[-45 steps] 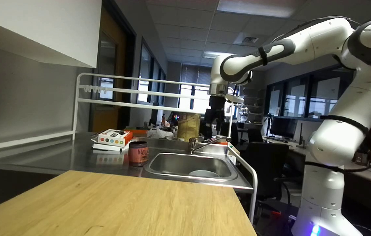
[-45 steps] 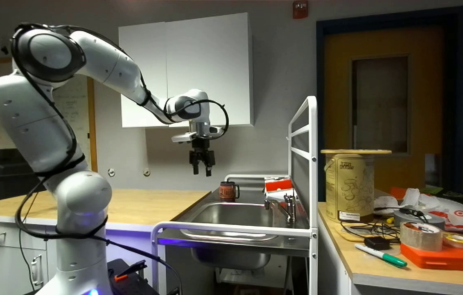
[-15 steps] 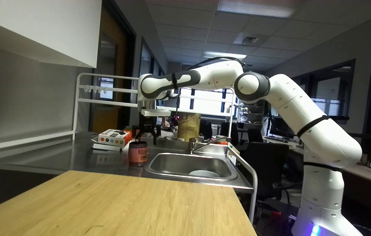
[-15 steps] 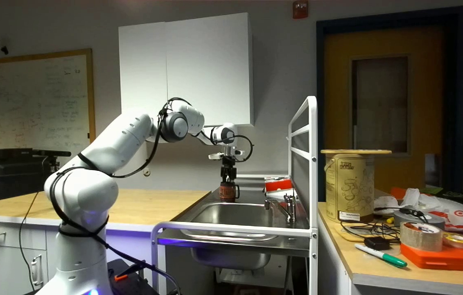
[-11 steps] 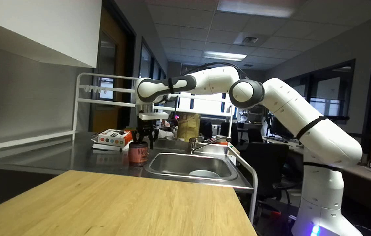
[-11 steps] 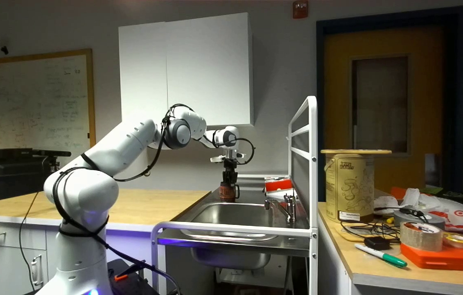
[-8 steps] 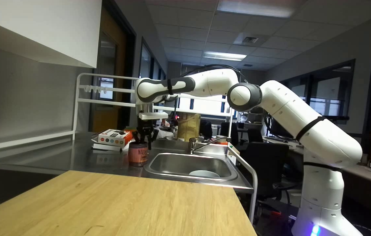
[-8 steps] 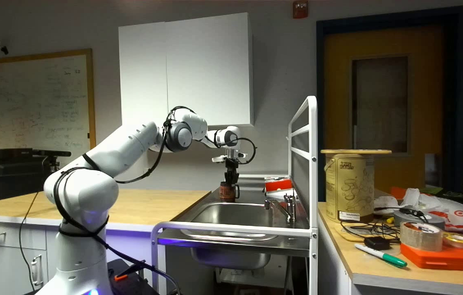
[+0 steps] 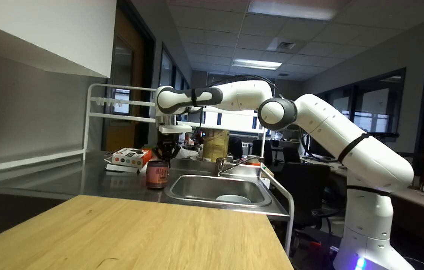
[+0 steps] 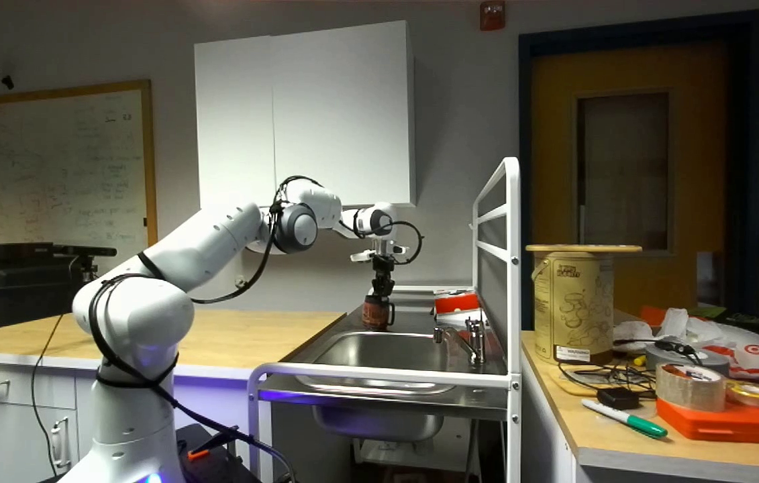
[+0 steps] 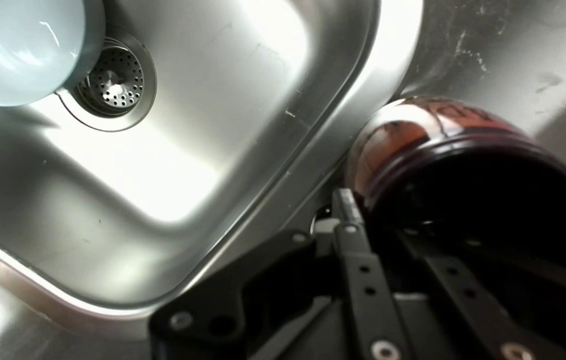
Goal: Put the brown cup in the sink
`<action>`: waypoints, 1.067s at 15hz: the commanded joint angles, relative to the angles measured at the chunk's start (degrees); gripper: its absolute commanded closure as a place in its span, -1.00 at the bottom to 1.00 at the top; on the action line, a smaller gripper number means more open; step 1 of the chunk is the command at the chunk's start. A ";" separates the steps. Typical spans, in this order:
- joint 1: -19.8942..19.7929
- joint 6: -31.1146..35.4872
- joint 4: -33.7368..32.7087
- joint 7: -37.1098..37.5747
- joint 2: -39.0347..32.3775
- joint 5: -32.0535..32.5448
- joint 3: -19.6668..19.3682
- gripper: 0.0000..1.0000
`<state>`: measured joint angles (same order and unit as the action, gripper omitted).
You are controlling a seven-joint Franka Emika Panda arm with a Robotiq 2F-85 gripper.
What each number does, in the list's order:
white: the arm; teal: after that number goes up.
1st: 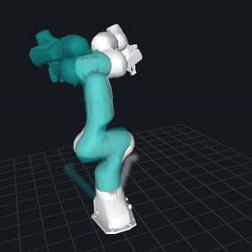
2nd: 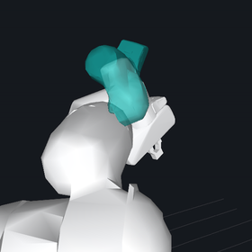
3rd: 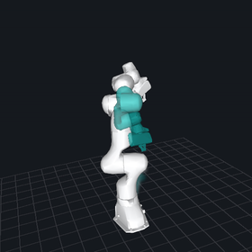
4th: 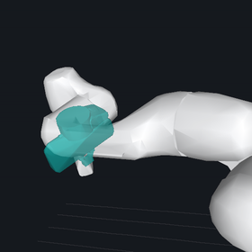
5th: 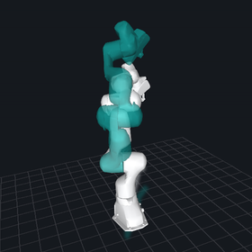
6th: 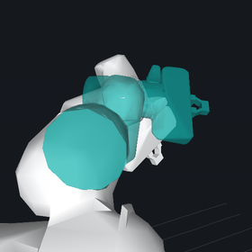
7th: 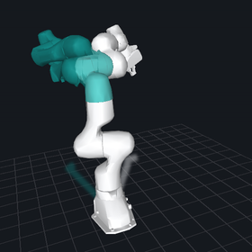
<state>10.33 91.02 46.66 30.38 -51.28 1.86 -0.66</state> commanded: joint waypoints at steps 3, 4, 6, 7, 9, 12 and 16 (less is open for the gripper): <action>-1.20 -2.18 -3.06 1.64 -0.57 -0.20 -0.80 0.88; -1.45 -2.11 -2.45 2.07 -0.01 0.00 -1.31 0.88; -2.29 -1.90 -0.75 3.20 1.48 0.07 -2.36 0.88; -2.70 -1.59 0.57 3.84 2.60 0.04 -2.96 0.88; -3.49 -1.04 2.14 4.74 3.99 -0.10 -3.86 0.89; -4.16 -0.07 4.71 6.18 5.98 -0.08 -4.91 0.89; -4.59 2.25 10.71 8.23 8.41 -0.12 -5.97 0.89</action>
<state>5.70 91.22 50.30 36.05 -47.41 1.96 -6.02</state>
